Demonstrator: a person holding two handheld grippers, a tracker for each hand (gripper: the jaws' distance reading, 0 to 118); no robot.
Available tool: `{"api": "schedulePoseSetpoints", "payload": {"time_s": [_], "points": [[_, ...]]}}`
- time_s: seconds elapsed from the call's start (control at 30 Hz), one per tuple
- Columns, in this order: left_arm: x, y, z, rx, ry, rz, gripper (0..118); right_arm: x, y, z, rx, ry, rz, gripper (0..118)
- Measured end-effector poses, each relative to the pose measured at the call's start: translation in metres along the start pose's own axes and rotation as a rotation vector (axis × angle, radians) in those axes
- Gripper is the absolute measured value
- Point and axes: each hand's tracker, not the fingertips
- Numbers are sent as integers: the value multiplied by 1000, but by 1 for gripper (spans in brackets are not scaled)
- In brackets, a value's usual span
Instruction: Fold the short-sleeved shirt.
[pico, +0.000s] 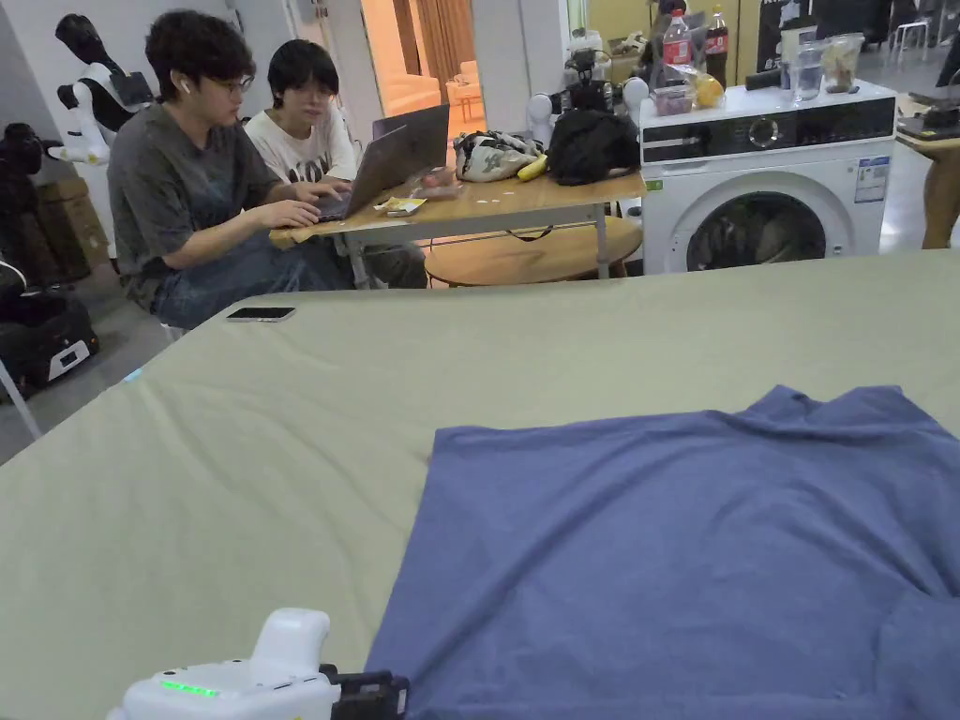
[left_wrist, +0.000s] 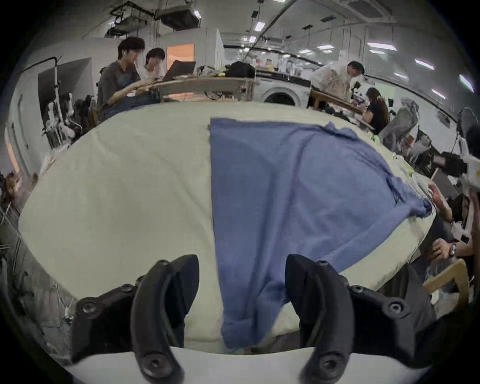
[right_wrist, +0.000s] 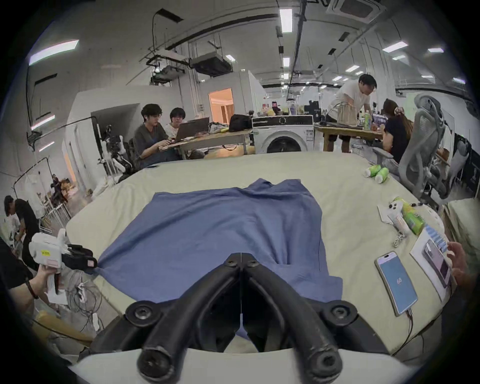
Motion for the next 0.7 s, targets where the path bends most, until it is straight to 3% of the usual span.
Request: {"api": "schedulePoseSetpoints", "payload": {"time_s": [0.03,0.1,0.17,0.23,0.27,0.4,0.5,0.6,0.7], "points": [[1,-1,-4,-19,-3,0,67,1,0,0,-3,-3,3,0],[4,-2,-17,-87,38,7,48,4,-3,2,-10,-7,-1,0],[5,-2,-22,-95,53,17,38,7,-6,3,-21,-7,-13,0],[8,1,-19,-90,51,22,12,11,-10,4,-34,-15,-20,0],[8,2,-17,-96,43,18,6,15,-13,6,-40,-21,-20,0],[25,2,-21,-121,53,-57,3,30,-16,15,-53,-57,-33,3],[31,1,-25,-127,76,-80,3,49,-16,27,-67,-81,-25,68],[32,3,-26,-138,82,-94,3,70,-22,35,-162,-99,42,69],[39,1,-24,-130,93,-117,3,93,-35,35,-230,-142,17,69]]}}
